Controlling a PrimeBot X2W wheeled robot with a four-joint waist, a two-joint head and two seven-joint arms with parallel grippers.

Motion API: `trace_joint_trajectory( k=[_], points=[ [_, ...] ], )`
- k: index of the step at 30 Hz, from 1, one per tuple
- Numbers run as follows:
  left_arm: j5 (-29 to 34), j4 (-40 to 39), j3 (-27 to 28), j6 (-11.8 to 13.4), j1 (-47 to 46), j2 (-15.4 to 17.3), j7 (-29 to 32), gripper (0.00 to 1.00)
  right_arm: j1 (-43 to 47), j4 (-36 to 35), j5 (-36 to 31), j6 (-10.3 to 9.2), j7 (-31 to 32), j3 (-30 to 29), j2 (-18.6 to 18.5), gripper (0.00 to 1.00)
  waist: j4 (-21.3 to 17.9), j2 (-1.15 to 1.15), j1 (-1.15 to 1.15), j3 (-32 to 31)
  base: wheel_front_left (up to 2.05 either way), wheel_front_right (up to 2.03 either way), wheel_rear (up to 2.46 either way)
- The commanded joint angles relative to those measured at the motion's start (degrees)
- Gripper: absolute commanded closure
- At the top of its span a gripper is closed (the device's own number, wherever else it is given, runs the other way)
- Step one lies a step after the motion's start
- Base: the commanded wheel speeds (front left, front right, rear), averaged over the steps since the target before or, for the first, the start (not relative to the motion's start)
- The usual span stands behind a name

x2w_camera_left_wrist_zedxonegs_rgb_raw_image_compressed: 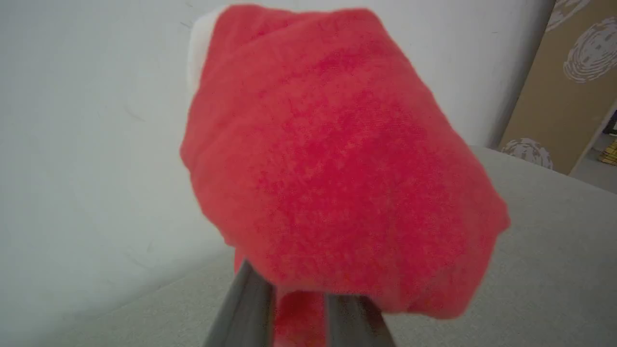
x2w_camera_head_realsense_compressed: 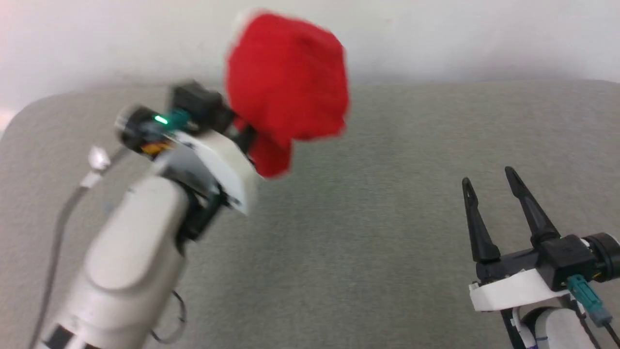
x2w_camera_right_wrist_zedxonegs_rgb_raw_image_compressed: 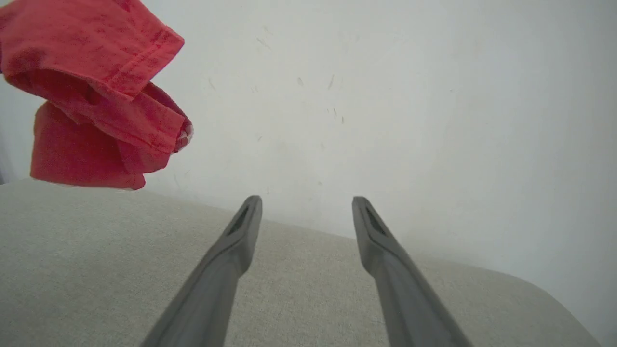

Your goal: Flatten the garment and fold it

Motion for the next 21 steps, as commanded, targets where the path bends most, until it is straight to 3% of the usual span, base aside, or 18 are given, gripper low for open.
trace_joint_trajectory(
  k=[1,10,17,18,19,20,21],
  points=[
    [0.0,0.37,-0.81,0.46,1.13,-0.86,0.32,1.0,0.64,0.29,0.27,-0.12,-0.27,0.01,0.23,0.0,-5.71,0.0,0.01,-0.67,0.0,0.0,0.0],
    [1.51,12.75,-9.85,0.2,5.26,-7.22,4.42,1.0,0.75,0.85,1.74,-0.12,-0.27,1.14,0.52,0.0,-13.87,0.0,0.01,2.93,0.0,0.0,0.0],
    [2.46,21.87,-13.89,-0.43,5.94,-8.73,6.09,1.0,0.6,1.26,3.21,-0.12,-0.27,1.53,0.54,0.0,-15.63,0.0,0.01,4.34,0.0,0.0,0.0],
    [2.55,22.52,-14.04,-0.45,5.82,-8.92,5.57,0.89,0.63,1.37,3.26,-0.12,-0.27,1.41,0.54,0.0,-15.41,0.0,0.01,4.29,0.0,0.0,0.0],
    [2.67,22.99,-14.09,-0.39,5.65,-9.12,4.88,0.3,0.69,1.49,3.28,-0.12,-0.27,1.24,0.54,0.0,-15.07,0.0,0.01,4.12,0.0,0.0,0.0],
    [2.75,23.33,-14.06,-0.23,5.46,-9.33,4.22,0.0,0.76,1.63,3.29,-0.12,-0.27,1.09,0.54,0.0,-14.64,0.0,0.01,3.85,0.0,0.0,0.0],
    [2.84,23.56,-14.05,-0.09,5.29,-9.48,3.57,0.0,0.82,1.8,3.25,-0.12,-0.27,0.98,0.55,0.0,-14.17,0.0,0.01,3.46,0.0,0.0,0.0]
  ],
)
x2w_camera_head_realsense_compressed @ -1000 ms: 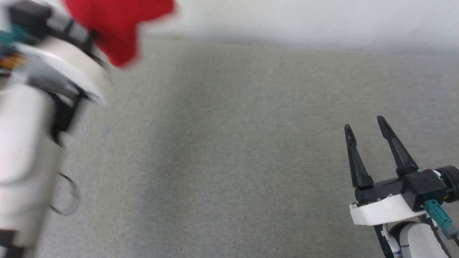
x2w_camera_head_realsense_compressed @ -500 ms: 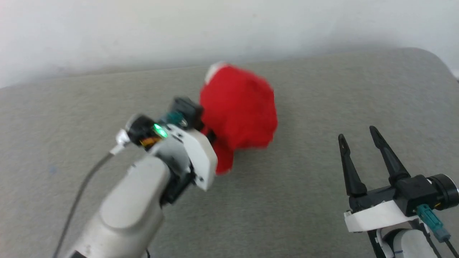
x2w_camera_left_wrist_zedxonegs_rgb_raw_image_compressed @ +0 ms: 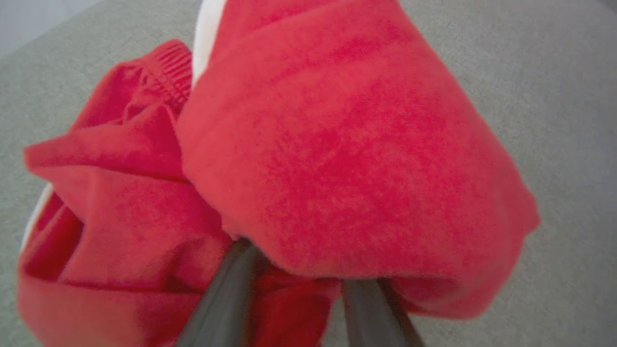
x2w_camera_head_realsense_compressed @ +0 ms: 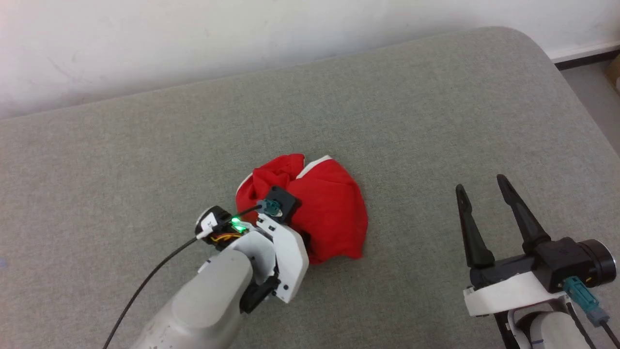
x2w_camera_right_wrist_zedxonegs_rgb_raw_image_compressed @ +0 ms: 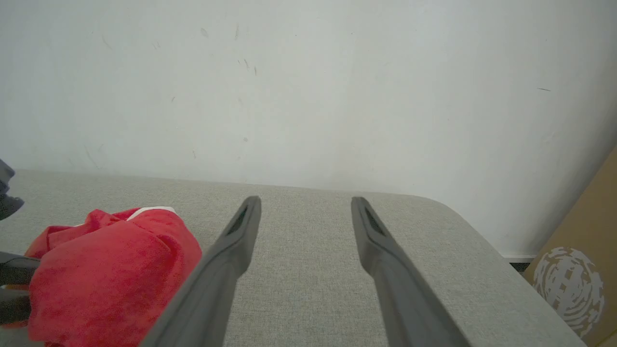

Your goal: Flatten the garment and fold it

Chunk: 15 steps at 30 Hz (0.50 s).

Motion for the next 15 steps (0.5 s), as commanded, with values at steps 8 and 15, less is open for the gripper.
trace_joint_trajectory(
  k=[8,15],
  points=[
    [-0.31,-0.94,0.45,1.08,1.49,0.14,-4.16,0.0,2.02,1.07,-0.61,-0.12,-0.27,-1.47,0.23,0.0,5.9,0.0,-0.01,-6.56,0.0,0.0,0.0],
    [-2.69,-9.55,3.66,3.13,5.54,3.8,-6.83,0.0,4.27,1.29,-1.57,-0.12,-0.27,-3.62,0.23,0.0,11.08,0.0,-0.01,-11.52,0.0,0.0,0.0]
  ],
)
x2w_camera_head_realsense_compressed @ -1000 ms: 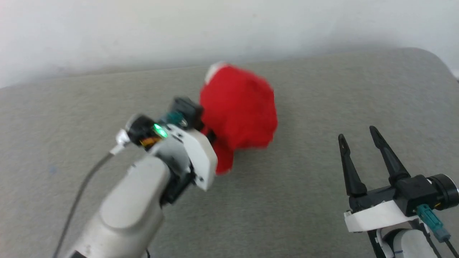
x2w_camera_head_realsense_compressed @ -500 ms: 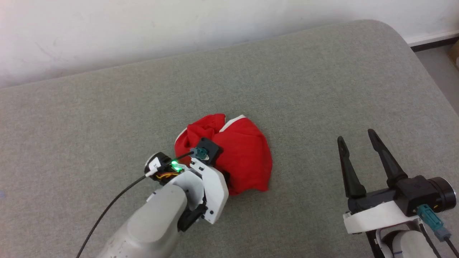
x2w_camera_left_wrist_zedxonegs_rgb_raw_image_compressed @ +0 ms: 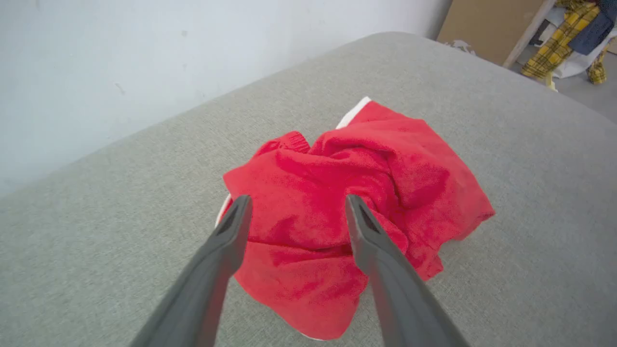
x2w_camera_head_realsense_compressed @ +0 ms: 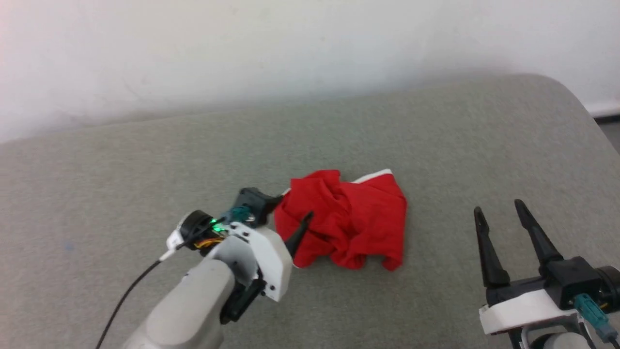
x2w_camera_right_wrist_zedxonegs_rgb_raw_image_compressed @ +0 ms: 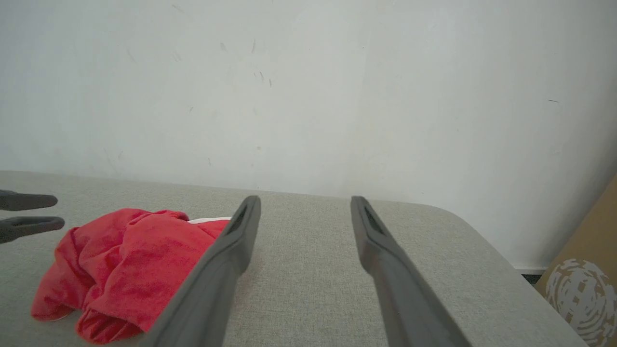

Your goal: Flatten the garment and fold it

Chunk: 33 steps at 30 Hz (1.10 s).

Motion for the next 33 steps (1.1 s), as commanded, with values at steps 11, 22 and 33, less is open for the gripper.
trace_joint_trajectory(
  k=[11,22,33],
  points=[
    [-4.51,-15.01,12.87,10.89,13.9,6.45,-14.18,0.0,3.33,-1.74,-0.97,-0.12,-0.27,-2.08,0.17,0.0,9.98,0.0,0.01,-7.64,0.0,0.0,0.0],
    [-0.6,-24.53,21.86,13.52,27.23,0.79,-18.85,0.0,4.89,-2.12,-0.29,-0.12,-0.27,-0.74,0.17,0.0,11.35,0.0,0.01,-7.33,0.0,0.0,0.0],
    [10.0,-24.42,27.51,8.75,33.12,-4.93,-18.87,0.0,5.32,-1.12,0.54,-0.12,-0.27,0.28,0.17,0.0,11.35,0.0,0.01,-6.6,0.0,0.0,0.0]
  ],
)
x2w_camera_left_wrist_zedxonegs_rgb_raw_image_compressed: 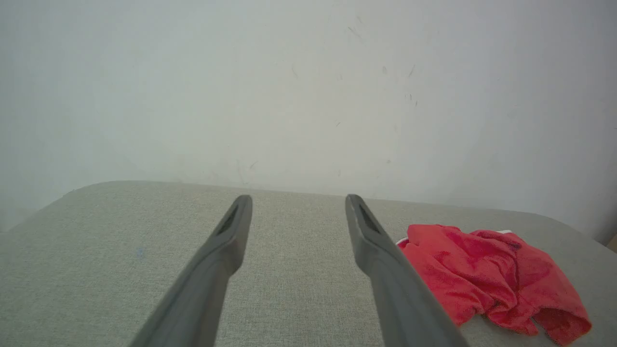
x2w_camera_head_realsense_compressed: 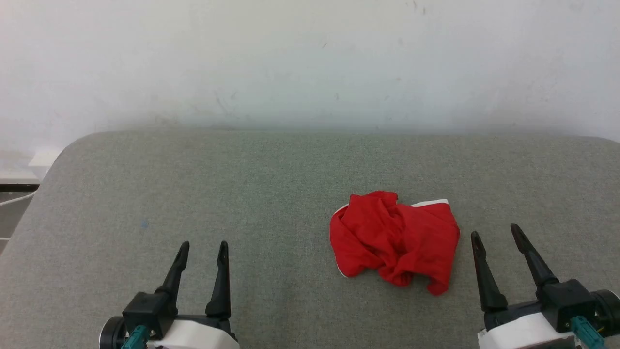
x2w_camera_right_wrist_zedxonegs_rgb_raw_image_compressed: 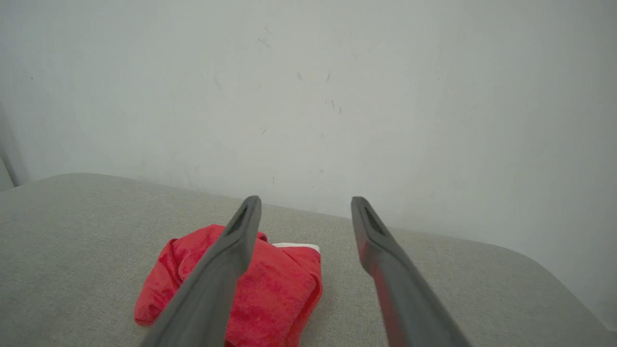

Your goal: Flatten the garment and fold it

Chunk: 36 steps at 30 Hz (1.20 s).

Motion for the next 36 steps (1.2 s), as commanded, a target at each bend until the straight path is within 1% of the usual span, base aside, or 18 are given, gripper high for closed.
trace_joint_trajectory(
  k=[1,6,10,12,15,19,22,24,28,32,33,34,36],
  points=[
    [0.52,0.26,0.54,-0.5,0.26,-0.42,-0.27,0.0,0.43,0.09,0.33,-0.12,-0.27,0.13,0.17,0.0,-0.01,0.0,0.0,0.06,0.0,0.0,0.0],
    [2.49,0.97,2.5,-2.46,0.1,-2.12,-0.28,0.0,0.16,0.05,0.26,-0.12,-0.27,0.05,0.17,0.0,0.07,0.0,0.0,0.58,0.0,0.0,0.0],
    [3.96,1.4,3.0,-3.86,-0.62,-3.4,-0.28,0.0,-0.02,0.51,-0.97,-0.12,-0.17,0.35,0.15,0.0,1.06,0.0,0.0,2.04,0.0,0.0,0.0],
    [4.5,1.57,3.0,-4.45,-1.17,-4.09,-0.28,0.0,-0.64,1.52,-0.36,-0.12,1.92,1.79,-0.96,0.0,1.91,0.0,0.0,3.07,0.0,0.0,0.0],
    [5.12,1.71,3.04,-5.1,-2.21,-5.04,-0.28,0.0,-2.68,2.62,1.2,-0.12,8.61,4.92,-4.8,0.0,3.47,0.0,0.0,4.92,0.0,0.0,0.0],
    [5.69,2.06,3.06,-5.57,-3.43,-6.05,-0.28,0.0,-6.5,4.37,5.22,-0.12,20.56,7.61,-9.5,0.0,5.78,0.0,0.0,7.29,0.0,0.0,0.0],
    [5.96,2.32,2.89,-5.81,-4.22,-6.58,-0.28,0.0,-9.56,6.51,7.6,-0.12,30.34,10.87,-14.28,0.0,7.49,0.0,0.0,8.93,0.0,0.0,0.0],
    [6.11,2.7,2.7,-5.96,-4.7,-6.81,-0.28,0.0,-11.49,7.73,9.51,-0.12,35.27,12.55,-16.68,0.0,8.64,0.0,0.0,9.8,0.0,0.0,0.0],
    [6.06,3.35,2.56,-6.07,-5.33,-7.09,-0.28,0.0,-14.24,10.15,12.04,-0.12,41.83,14.6,-19.47,0.0,10.45,0.0,0.0,10.81,0.0,0.0,0.0],
    [6.07,3.63,2.52,-6.13,-5.45,-7.21,-0.28,0.0,-15.27,12.36,13.19,-0.12,43.9,15.92,-19.99,0.01,11.18,0.0,0.0,10.97,0.0,0.0,0.0],
    [6.08,3.67,2.58,-6.1,-5.36,-7.23,-0.28,0.0,-15.29,12.85,13.09,-0.12,43.95,15.97,-19.97,0.68,11.14,0.0,0.0,10.88,0.0,0.0,0.0],
    [6.1,3.75,2.68,-6.04,-5.25,-7.24,-0.28,0.0,-15.26,13.16,12.97,-0.12,43.74,15.95,-19.88,1.0,10.95,0.0,0.0,10.64,0.0,0.0,0.0],
    [6.21,3.99,2.87,-5.96,-4.95,-7.26,-0.28,0.0,-14.87,13.3,12.88,-0.12,42.97,15.22,-19.47,1.0,10.14,0.0,0.0,9.95,0.0,0.0,0.0]
  ],
)
